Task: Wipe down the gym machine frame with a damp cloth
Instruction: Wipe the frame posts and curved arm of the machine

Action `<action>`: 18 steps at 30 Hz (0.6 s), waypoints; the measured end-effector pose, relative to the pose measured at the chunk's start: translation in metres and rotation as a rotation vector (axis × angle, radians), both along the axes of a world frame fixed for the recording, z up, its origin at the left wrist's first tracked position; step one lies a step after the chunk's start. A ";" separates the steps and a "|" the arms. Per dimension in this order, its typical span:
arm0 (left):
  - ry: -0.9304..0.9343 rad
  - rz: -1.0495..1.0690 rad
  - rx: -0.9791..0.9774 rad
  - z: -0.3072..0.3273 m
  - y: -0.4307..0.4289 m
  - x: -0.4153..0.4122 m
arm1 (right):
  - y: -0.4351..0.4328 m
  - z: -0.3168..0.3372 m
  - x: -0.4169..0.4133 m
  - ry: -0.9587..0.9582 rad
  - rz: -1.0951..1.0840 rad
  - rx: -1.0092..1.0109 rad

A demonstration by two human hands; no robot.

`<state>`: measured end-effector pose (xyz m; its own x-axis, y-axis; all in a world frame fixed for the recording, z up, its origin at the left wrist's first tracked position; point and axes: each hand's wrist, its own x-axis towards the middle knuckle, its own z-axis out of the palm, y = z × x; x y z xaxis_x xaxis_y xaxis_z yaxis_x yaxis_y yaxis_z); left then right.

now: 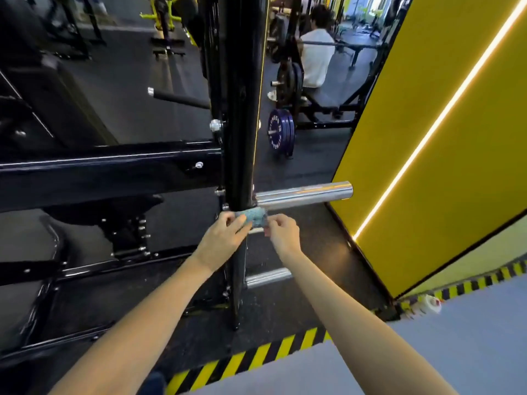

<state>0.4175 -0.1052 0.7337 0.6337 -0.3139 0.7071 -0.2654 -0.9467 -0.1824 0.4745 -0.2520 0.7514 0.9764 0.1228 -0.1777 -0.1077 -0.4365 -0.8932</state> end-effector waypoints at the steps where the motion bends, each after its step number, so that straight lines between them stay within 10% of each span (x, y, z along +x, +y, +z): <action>1: 0.074 -0.018 0.007 -0.007 0.000 -0.004 | 0.000 -0.011 -0.004 0.034 0.015 -0.009; 18: 0.042 -0.029 -0.527 -0.051 0.002 -0.004 | 0.020 -0.082 0.000 0.235 -0.060 -0.083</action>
<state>0.4133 -0.1032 0.6823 0.6609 0.0594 0.7481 -0.2898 -0.8993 0.3274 0.4745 -0.2319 0.6689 0.9123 0.0414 -0.4075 -0.3359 -0.4940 -0.8020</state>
